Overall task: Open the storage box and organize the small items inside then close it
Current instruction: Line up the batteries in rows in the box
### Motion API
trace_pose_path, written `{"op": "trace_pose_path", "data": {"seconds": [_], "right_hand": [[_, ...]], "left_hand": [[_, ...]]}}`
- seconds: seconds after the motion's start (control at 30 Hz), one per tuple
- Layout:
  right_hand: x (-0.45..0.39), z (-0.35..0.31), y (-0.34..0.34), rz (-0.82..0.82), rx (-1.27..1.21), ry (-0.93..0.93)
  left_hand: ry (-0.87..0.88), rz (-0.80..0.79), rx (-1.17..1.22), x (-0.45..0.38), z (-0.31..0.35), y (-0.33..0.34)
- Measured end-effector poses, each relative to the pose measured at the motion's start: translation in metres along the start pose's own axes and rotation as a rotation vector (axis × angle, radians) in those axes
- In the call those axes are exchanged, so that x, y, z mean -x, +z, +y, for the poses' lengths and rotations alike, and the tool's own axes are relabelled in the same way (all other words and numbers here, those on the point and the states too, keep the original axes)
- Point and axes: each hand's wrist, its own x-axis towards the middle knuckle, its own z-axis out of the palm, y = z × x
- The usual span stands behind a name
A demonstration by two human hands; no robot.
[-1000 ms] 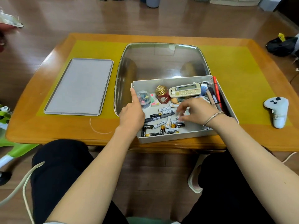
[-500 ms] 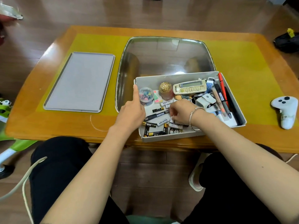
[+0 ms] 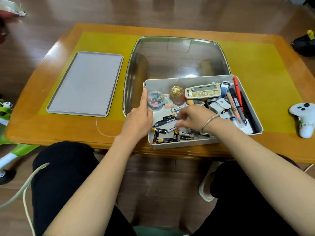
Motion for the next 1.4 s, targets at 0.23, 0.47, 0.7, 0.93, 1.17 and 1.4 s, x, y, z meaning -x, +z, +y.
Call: {"op": "trace_pose_path", "data": {"seconds": [0.23,0.47,0.7,0.93,1.17,1.4], "right_hand": [[-0.023,-0.02,0.006,-0.015,0.233,-0.043],[-0.007,-0.019,-0.008,0.269,-0.032,0.023],[0.045,0.045,-0.039,0.803,-0.198,0.463],[0.062,0.079,-0.047,0.788,-0.079,0.676],[0.048,0.053,-0.041,0.686,-0.109,0.316],[0.024,0.008,-0.014,0.188,-0.185,0.041]], "left_hand": [[-0.026,0.04,0.0,0.002,0.002,0.003],[-0.029,0.065,0.005,0.0,-0.001,0.005],[-0.026,0.077,-0.027,-0.002,-0.001,0.007],[-0.035,0.089,-0.033,-0.001,-0.001,0.011],[-0.016,0.122,-0.003,-0.001,-0.004,0.013],[-0.003,0.121,0.061,0.0,-0.006,0.013]]}}
